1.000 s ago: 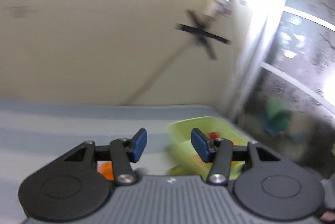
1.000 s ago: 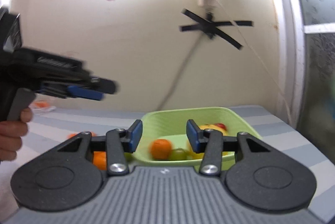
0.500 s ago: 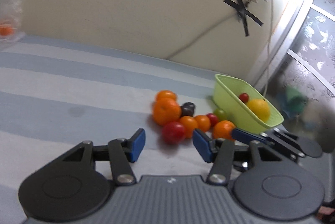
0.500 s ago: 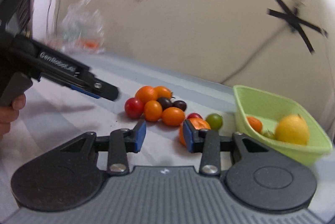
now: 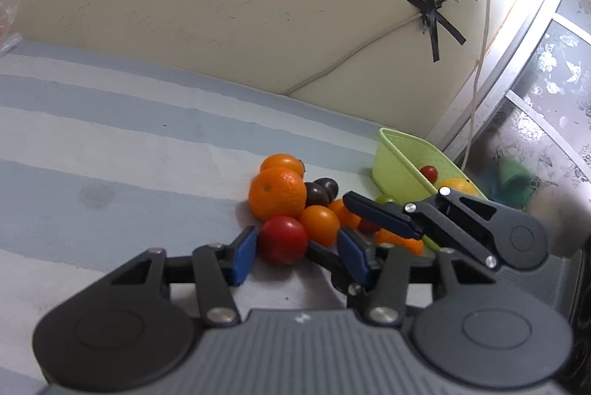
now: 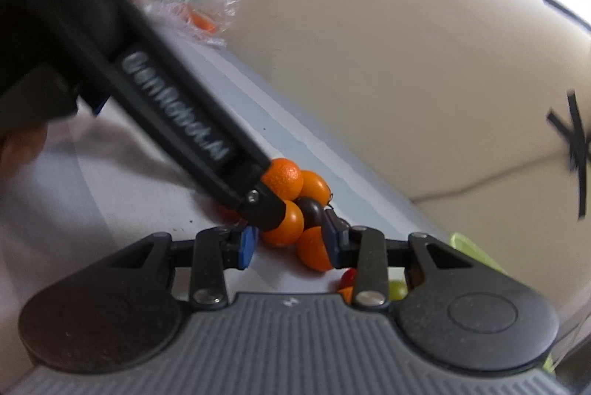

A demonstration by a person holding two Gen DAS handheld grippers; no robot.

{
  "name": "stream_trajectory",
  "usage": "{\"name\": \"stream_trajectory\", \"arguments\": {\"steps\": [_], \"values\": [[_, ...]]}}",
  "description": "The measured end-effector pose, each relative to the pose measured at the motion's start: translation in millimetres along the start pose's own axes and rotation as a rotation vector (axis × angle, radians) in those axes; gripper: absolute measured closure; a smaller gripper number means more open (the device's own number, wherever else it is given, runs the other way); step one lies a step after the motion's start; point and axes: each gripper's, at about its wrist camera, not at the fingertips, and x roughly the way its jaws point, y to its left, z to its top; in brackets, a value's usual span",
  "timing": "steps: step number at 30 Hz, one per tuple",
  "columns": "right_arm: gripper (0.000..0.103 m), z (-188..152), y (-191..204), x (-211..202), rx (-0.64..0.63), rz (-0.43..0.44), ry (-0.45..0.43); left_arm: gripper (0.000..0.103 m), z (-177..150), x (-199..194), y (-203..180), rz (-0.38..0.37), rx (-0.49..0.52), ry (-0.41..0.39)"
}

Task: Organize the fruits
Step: 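Grasp a red cherry tomato with the left gripper while the right gripper grasps a mandarin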

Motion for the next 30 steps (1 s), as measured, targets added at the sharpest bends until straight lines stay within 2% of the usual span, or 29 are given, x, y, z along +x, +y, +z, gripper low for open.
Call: {"name": "stream_trajectory", "arguments": {"steps": [2,5,6,8,10,16,23,27,30], "values": [[0.063,-2,6,1,-0.060,-0.017,-0.010,0.060,-3,-2,0,0.012,0.003,-0.013],[0.066,-3,9,1,-0.098,-0.022,-0.016,0.072,-4,-5,3,0.029,-0.023,-0.031],[0.075,-4,11,1,-0.110,-0.024,-0.017,0.073,-3,-5,6,0.018,-0.043,-0.029],[0.074,-6,14,1,-0.129,-0.042,-0.015,0.073,-3,-6,11,-0.011,-0.072,-0.029],[0.075,-7,12,-2,-0.118,-0.053,-0.022,0.073,-3,-7,12,-0.009,-0.078,-0.029],[0.075,-10,-3,-27,0.062,-0.007,-0.007,0.073,-18,-25,4,-0.008,-0.035,-0.021],[0.075,-33,-9,-86,0.280,0.057,0.017,0.073,-45,-45,-25,-0.023,0.078,0.001],[0.075,-48,-9,-106,0.454,0.080,0.038,0.073,-55,-45,-46,0.011,0.168,0.004],[0.074,-53,-10,-114,0.530,0.090,0.042,0.067,-55,-40,-52,0.043,0.193,0.010]]}}
